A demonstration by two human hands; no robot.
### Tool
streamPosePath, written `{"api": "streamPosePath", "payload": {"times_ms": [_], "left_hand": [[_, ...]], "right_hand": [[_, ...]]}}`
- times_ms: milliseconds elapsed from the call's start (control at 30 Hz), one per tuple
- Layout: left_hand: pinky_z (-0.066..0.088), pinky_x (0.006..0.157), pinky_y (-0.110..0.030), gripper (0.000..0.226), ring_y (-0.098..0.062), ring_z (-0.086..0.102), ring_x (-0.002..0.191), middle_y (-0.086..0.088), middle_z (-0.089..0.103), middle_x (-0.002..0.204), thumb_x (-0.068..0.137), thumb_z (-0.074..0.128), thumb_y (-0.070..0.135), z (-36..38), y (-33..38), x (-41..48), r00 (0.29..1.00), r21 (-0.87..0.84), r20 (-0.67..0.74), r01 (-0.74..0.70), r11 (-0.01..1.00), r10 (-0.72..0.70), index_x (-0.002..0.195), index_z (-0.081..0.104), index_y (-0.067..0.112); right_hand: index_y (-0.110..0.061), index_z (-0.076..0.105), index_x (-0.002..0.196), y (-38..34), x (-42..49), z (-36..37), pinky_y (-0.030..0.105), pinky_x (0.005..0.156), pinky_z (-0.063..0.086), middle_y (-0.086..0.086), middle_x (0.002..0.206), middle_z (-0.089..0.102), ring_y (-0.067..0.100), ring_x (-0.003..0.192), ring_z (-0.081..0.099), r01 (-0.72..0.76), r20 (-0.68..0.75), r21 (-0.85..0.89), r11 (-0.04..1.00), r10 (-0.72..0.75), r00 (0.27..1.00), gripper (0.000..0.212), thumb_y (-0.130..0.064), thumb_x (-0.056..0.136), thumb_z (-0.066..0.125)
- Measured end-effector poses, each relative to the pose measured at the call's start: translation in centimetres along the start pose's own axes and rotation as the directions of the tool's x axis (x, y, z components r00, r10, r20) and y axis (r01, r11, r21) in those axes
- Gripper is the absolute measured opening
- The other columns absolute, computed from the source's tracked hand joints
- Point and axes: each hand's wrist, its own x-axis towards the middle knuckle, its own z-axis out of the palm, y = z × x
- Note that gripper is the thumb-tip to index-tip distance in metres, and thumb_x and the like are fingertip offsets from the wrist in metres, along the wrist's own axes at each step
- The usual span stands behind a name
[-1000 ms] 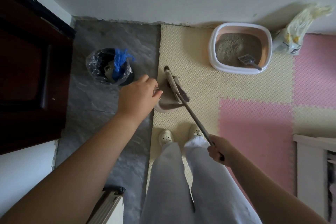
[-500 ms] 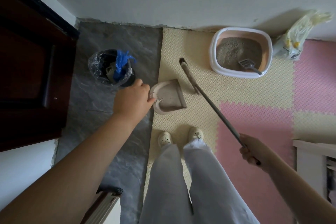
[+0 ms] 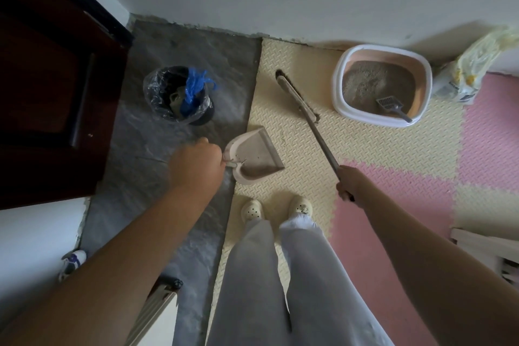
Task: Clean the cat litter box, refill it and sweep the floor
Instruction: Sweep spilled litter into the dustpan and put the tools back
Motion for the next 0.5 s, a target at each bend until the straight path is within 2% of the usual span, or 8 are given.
{"api": "streamPosePath", "payload": {"times_ms": [100, 167, 233, 367, 433, 500], "left_hand": [[0.035, 0.056, -0.029, 0.022, -0.022, 0.06, 0.076, -0.004, 0.056, 0.094, 0.093, 0.053, 0.032, -0.1, -0.1, 0.4, 0.999, -0.03, -0.023, 0.024, 0.999, -0.024, 0.091, 0.065, 0.013], [0.036, 0.056, -0.029, 0.022, -0.022, 0.061, 0.076, -0.005, 0.056, 0.093, 0.093, 0.054, 0.031, -0.1, -0.2, 0.7, 0.999, -0.038, -0.031, 0.029, 0.999, -0.03, 0.09, 0.065, 0.013], [0.036, 0.057, -0.029, 0.021, -0.023, 0.061, 0.077, -0.005, 0.057, 0.094, 0.093, 0.054, 0.031, -0.2, -0.2, 0.8, 0.999, -0.045, -0.033, 0.033, 0.998, -0.034, 0.09, 0.065, 0.013], [0.031, 0.056, -0.029, 0.022, -0.024, 0.063, 0.08, -0.005, 0.057, 0.096, 0.093, 0.055, 0.032, -0.3, 0.2, 0.7, 0.999, -0.004, -0.03, 0.024, 1.0, -0.024, 0.09, 0.065, 0.013], [0.03, 0.055, -0.029, 0.022, -0.025, 0.064, 0.08, -0.004, 0.058, 0.097, 0.093, 0.054, 0.032, -0.3, 0.4, 0.7, 0.999, 0.003, -0.032, 0.013, 1.0, -0.013, 0.092, 0.066, 0.013], [0.031, 0.056, -0.029, 0.023, -0.025, 0.064, 0.081, -0.004, 0.058, 0.098, 0.094, 0.053, 0.032, -0.5, 0.4, 0.5, 1.0, -0.014, -0.022, -0.001, 1.0, 0.001, 0.093, 0.067, 0.013]], "right_hand": [[-0.008, 0.039, 0.071, -0.4, 0.6, 1.1, 0.025, 0.044, 0.023, 0.008, 0.045, 0.038, 0.015, 0.039, 0.032, -0.029, 0.088, -0.086, 0.996, 0.037, 0.995, 0.027, 0.007, 0.089, 0.027], [-0.01, 0.037, 0.068, -0.1, -0.2, 2.2, 0.024, 0.043, 0.022, 0.006, 0.04, 0.036, 0.014, 0.035, 0.031, -0.044, 0.144, -0.108, 0.993, 0.059, 0.988, 0.029, 0.007, 0.09, 0.027], [-0.011, 0.035, 0.065, 0.9, -1.2, 3.3, 0.021, 0.04, 0.02, 0.005, 0.041, 0.033, 0.012, 0.03, 0.028, -0.065, 0.207, -0.041, 0.997, 0.072, 0.976, 0.031, 0.004, 0.092, 0.028], [-0.016, 0.031, 0.063, 3.5, -3.8, 2.8, 0.011, 0.032, 0.015, -0.002, 0.038, 0.029, 0.008, 0.026, 0.022, -0.258, 0.349, 0.266, 0.929, 0.156, 0.924, 0.036, -0.019, 0.099, 0.033], [-0.015, 0.037, 0.067, 4.8, -5.2, 1.3, 0.012, 0.031, 0.014, -0.003, 0.04, 0.031, 0.008, 0.028, 0.022, -0.233, 0.348, 0.273, 0.933, 0.13, 0.929, 0.034, -0.024, 0.099, 0.034], [-0.015, 0.052, 0.083, 6.2, -6.8, -0.4, 0.013, 0.031, 0.016, -0.002, 0.045, 0.033, 0.008, 0.031, 0.023, -0.193, 0.321, 0.252, 0.948, 0.106, 0.941, 0.027, -0.025, 0.101, 0.034]]}}
